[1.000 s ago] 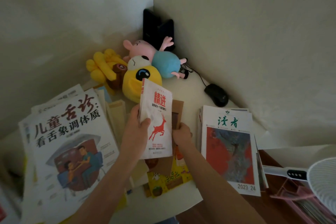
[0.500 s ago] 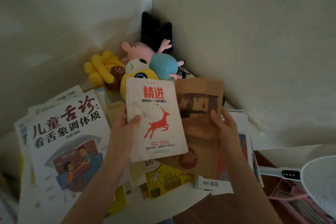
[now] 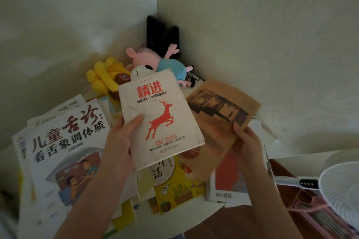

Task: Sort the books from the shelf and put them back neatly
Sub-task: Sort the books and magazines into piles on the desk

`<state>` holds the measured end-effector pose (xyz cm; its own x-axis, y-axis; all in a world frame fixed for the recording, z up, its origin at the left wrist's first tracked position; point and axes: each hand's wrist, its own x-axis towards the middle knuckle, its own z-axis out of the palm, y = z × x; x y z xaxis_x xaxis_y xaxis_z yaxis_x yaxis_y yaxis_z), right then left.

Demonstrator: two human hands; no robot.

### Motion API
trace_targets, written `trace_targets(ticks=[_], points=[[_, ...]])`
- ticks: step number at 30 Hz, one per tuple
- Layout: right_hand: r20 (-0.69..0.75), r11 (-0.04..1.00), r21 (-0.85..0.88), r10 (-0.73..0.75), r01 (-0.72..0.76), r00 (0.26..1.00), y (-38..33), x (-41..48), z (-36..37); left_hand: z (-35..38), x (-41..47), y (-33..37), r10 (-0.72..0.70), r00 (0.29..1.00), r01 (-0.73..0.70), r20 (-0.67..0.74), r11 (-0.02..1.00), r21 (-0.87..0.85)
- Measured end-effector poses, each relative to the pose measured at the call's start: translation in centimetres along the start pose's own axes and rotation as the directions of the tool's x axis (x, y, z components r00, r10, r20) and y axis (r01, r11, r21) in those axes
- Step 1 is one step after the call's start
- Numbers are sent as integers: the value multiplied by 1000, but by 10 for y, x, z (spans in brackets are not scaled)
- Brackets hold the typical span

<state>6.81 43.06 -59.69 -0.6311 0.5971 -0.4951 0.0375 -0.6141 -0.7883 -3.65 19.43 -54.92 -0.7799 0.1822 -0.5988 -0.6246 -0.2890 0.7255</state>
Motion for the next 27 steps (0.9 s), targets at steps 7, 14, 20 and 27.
trace_targets(ticks=[7, 14, 20, 27], points=[[-54, 871, 435, 277, -227, 959, 75, -33, 16, 0, 5, -17, -96, 995, 95, -15, 993, -67], [-126, 843, 504, 285, -186, 950, 101, -52, 15, -2, 6, -44, -146, 988, 142, -47, 986, -91], [-181, 779, 552, 459, -297, 870, 91, -63, 26, 13, -3, -91, -272, 962, 271, -10, 960, -69], [-168, 743, 614, 452, -266, 876, 96, -80, 32, 33, -9, -120, -18, 976, 84, -219, 951, 296]])
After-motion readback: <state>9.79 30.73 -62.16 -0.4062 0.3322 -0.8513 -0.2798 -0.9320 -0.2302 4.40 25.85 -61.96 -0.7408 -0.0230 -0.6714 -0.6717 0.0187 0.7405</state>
